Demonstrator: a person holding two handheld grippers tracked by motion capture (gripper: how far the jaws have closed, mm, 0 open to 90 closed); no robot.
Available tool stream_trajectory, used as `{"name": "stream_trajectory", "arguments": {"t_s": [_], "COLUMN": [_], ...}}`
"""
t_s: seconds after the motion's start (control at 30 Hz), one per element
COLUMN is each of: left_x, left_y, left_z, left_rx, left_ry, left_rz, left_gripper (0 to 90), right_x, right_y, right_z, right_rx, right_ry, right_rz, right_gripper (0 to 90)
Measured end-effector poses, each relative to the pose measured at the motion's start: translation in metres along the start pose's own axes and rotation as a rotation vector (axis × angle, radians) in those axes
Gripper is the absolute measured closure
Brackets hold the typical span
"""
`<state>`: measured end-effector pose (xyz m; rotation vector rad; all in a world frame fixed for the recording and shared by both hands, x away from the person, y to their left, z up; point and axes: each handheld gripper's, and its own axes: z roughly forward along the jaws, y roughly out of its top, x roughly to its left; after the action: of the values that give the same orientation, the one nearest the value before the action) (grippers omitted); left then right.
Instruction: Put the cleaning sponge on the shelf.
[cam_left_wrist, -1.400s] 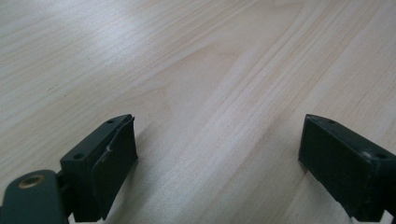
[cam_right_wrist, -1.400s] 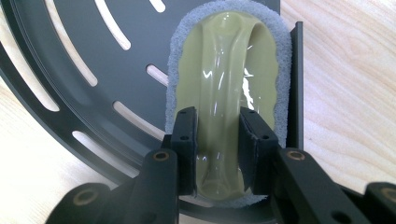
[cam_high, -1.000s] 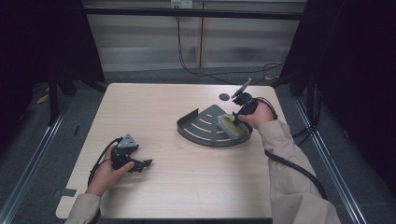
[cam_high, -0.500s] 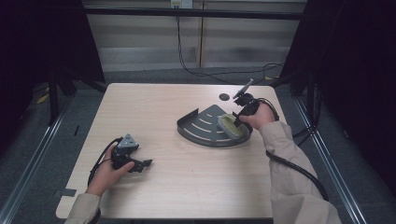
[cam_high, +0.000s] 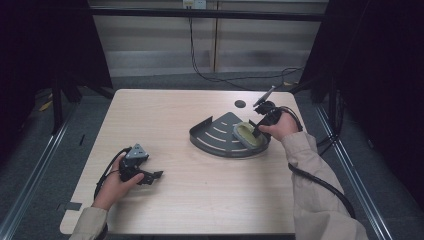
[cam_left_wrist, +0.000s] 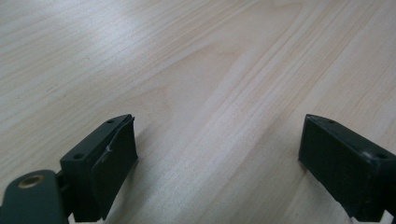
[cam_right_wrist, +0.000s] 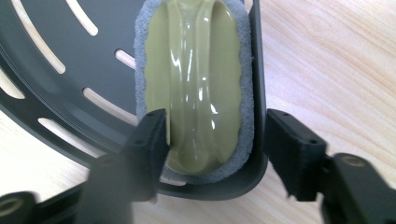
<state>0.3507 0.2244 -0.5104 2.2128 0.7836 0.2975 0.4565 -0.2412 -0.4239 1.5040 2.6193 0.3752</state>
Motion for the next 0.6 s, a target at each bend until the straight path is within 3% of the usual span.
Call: {"name": "stream_trajectory", "arguments": {"t_s": [0.2, 0.6], "left_x": [0.000, 0.000], "left_y": [0.000, 0.000], "left_z": [0.000, 0.000], "left_rx": [0.001, 0.003], "left_ry": [0.000, 0.002], "left_rz": [0.000, 0.004], "left_gripper": [10.8, 10.7], "right_x": [-0.004, -0.004], "right_y": [-0.005, -0.022], "right_z": [-0.007, -0.019], "right_rx": [-0.024, -0.054], "right_ry": [0.028, 0.052], "right_rz": [0.049, 0.048], "right_gripper": [23.6, 19.0]}}
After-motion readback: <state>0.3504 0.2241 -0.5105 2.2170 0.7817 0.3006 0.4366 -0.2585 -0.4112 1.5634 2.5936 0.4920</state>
